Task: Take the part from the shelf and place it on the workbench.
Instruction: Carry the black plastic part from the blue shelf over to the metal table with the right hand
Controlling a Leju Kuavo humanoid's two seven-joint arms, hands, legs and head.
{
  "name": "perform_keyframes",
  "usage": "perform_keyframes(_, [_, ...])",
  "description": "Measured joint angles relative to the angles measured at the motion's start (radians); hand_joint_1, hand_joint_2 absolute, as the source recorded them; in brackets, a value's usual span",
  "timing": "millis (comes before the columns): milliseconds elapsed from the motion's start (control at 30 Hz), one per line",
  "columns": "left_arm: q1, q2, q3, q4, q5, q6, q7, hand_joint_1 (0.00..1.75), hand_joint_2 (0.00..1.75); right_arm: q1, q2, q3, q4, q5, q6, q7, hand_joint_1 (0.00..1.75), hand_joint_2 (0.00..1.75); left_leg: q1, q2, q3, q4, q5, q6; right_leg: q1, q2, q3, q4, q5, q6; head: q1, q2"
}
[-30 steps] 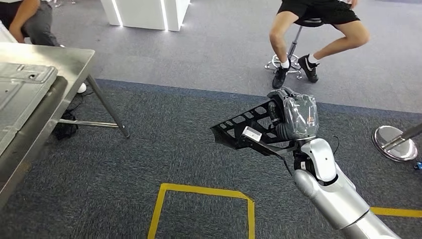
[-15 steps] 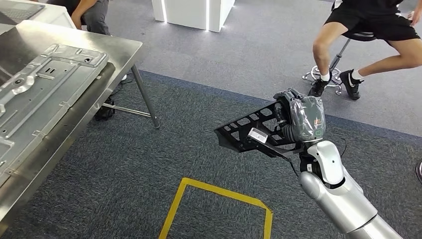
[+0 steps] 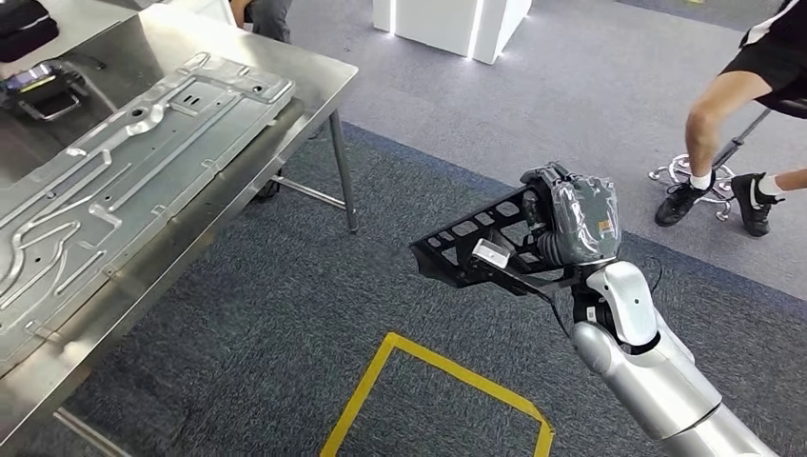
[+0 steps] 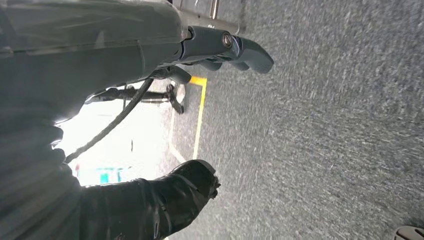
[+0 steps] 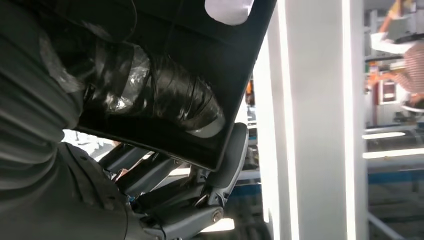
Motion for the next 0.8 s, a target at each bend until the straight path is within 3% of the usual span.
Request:
perform_keyframes(33, [-0.001, 0.000, 0.000, 0.000, -0.001, -0.002, 0.000, 0.00, 1.75, -0.002, -0.002, 0.000, -0.001, -0.001, 0.001, 0.000, 1.75, 1.75, 0.001, -0.011, 0.002, -0.003, 0.002, 0.006, -0.003, 0.029, -0.017, 0.040, -0.026, 0.002, 0.002, 0.000])
perform_keyframes(100, [-0.003, 0.000, 0.000, 0.000, -0.003, -0.004, 0.001, 0.00, 1.75, -0.002, -0.005, -0.001, -0.002, -0.002, 0.005, 0.000, 1.75, 1.75, -0.002, -0.034, 0.001, -0.003, 0.005, 0.014, -0.004, 0.085, -0.080, 0.171, -0.090, 0.000, 0.004, 0.000])
perform_keyframes(133, [-0.003, 0.000, 0.000, 0.000, -0.003, -0.005, 0.001, 0.00, 1.75, -0.002, -0.007, -0.001, -0.002, -0.002, 0.008, 0.000, 1.75, 1.75, -0.004, -0.048, 0.000, -0.003, 0.005, 0.017, -0.002, 0.095, -0.113, 0.231, -0.109, -0.002, 0.005, 0.000])
perform_keyframes(167, [-0.003, 0.000, 0.000, 0.000, -0.003, -0.005, 0.001, 0.00, 1.75, -0.001, -0.008, -0.001, -0.002, -0.002, 0.009, 0.000, 1.75, 1.75, -0.008, -0.062, 0.000, -0.003, 0.006, 0.018, 0.000, 0.099, -0.134, 0.263, -0.110, -0.006, 0.005, 0.000])
perform_keyframes(200, [-0.002, 0.000, 0.000, 0.000, -0.003, -0.005, 0.001, 0.00, 1.75, -0.001, -0.008, -0.001, -0.002, -0.002, 0.011, 0.000, 1.75, 1.75, -0.011, -0.077, 0.000, -0.003, 0.007, 0.020, 0.003, 0.102, -0.137, 0.256, -0.090, -0.013, 0.005, 0.000])
perform_keyframes(233, [-0.002, 0.000, 0.000, 0.000, -0.003, -0.005, 0.001, 0.00, 1.75, -0.001, -0.008, -0.001, -0.002, -0.002, 0.011, 0.000, 1.75, 1.75, -0.014, -0.092, 0.001, -0.003, 0.008, 0.021, 0.007, 0.109, -0.122, 0.211, -0.053, -0.022, 0.005, 0.000])
perform_keyframes(300, [-0.002, -0.001, 0.000, 0.000, -0.003, -0.005, 0.001, 0.00, 1.75, -0.003, -0.009, -0.001, -0.002, -0.002, 0.012, 0.000, 1.75, 1.75, -0.014, -0.118, 0.000, -0.003, 0.010, 0.021, 0.015, 0.159, -0.067, 0.074, 0.020, -0.042, 0.004, 0.000])
perform_keyframes(367, [-0.001, -0.003, 0.000, 0.000, -0.004, -0.005, 0.001, 0.00, 1.75, -0.006, -0.011, -0.001, -0.003, -0.002, 0.012, 0.000, 1.75, 1.75, -0.009, -0.142, -0.006, -0.003, 0.015, 0.015, 0.020, 0.200, -0.036, -0.004, 0.049, -0.053, 0.005, 0.000])
perform_keyframes(400, [-0.001, -0.004, 0.000, 0.000, -0.004, -0.006, 0.001, 0.00, 1.75, -0.007, -0.011, -0.001, -0.003, -0.002, 0.012, 0.000, 1.75, 1.75, -0.006, -0.155, -0.009, -0.005, 0.018, 0.009, 0.022, 0.201, -0.033, -0.010, 0.049, -0.055, 0.006, 0.000])
perform_keyframes(467, [0.001, -0.005, 0.000, 0.001, -0.004, -0.006, 0.001, 0.00, 1.75, -0.010, -0.011, -0.001, -0.004, -0.002, 0.013, 0.000, 1.75, 1.75, -0.004, -0.175, -0.014, -0.009, 0.023, -0.002, 0.020, 0.172, -0.026, -0.026, 0.056, -0.054, 0.008, 0.000])
perform_keyframes(500, [0.002, -0.005, 0.000, 0.001, -0.004, -0.006, 0.001, 0.00, 1.75, -0.010, -0.009, 0.000, -0.005, -0.002, 0.015, 0.000, 1.75, 1.75, -0.008, -0.159, -0.018, -0.002, 0.016, -0.007, 0.017, 0.156, -0.019, -0.041, 0.062, -0.055, 0.006, 0.000])
perform_keyframes(533, [0.000, -0.005, 0.000, 0.001, -0.004, -0.005, 0.001, 0.00, 1.75, -0.011, -0.008, 0.001, -0.005, -0.002, 0.017, 0.000, 1.75, 1.75, -0.013, -0.129, -0.030, 0.022, -0.003, -0.011, 0.013, 0.138, -0.011, -0.055, 0.068, -0.055, 0.002, 0.000])
perform_keyframes(600, [-0.002, -0.003, 0.000, 0.001, -0.005, -0.004, 0.000, 0.00, 1.75, -0.013, -0.009, 0.001, -0.005, -0.003, 0.020, 0.000, 1.75, 1.75, -0.015, -0.052, -0.076, 0.126, -0.067, -0.020, 0.011, 0.105, -0.004, -0.069, 0.073, -0.057, -0.004, 0.000])
perform_keyframes(667, [-0.002, -0.001, 0.000, 0.001, -0.005, -0.004, 0.000, 0.00, 1.75, -0.014, -0.010, 0.001, -0.004, -0.003, 0.024, 0.000, 1.75, 1.75, -0.008, -0.022, -0.122, 0.231, -0.109, -0.031, 0.011, 0.072, -0.005, -0.064, 0.070, -0.056, -0.005, 0.000])
perform_keyframes(700, [-0.001, -0.001, 0.000, 0.001, -0.005, -0.004, 0.000, 0.00, 1.75, -0.014, -0.010, 0.002, -0.004, -0.003, 0.027, 0.000, 1.75, 1.75, -0.005, -0.017, -0.124, 0.242, -0.105, -0.037, 0.009, 0.056, -0.006, -0.060, 0.066, -0.054, -0.005, 0.000])
perform_keyframes(733, [-0.001, 0.000, 0.000, 0.001, -0.005, -0.004, 0.000, 0.00, 1.75, -0.014, -0.010, 0.002, -0.004, -0.003, 0.030, 0.000, 1.75, 1.75, -0.001, -0.011, -0.107, 0.215, -0.085, -0.042, 0.007, 0.041, -0.006, -0.055, 0.062, -0.050, -0.005, 0.000])
perform_keyframes(800, [-0.001, 0.000, 0.000, 0.001, -0.005, -0.005, 0.000, 0.00, 1.75, -0.019, -0.010, 0.003, -0.003, -0.003, 0.040, 0.000, 1.75, 1.75, 0.000, 0.021, -0.035, 0.088, -0.030, -0.044, 0.005, 0.015, -0.007, -0.040, 0.051, -0.040, -0.005, 0.000])
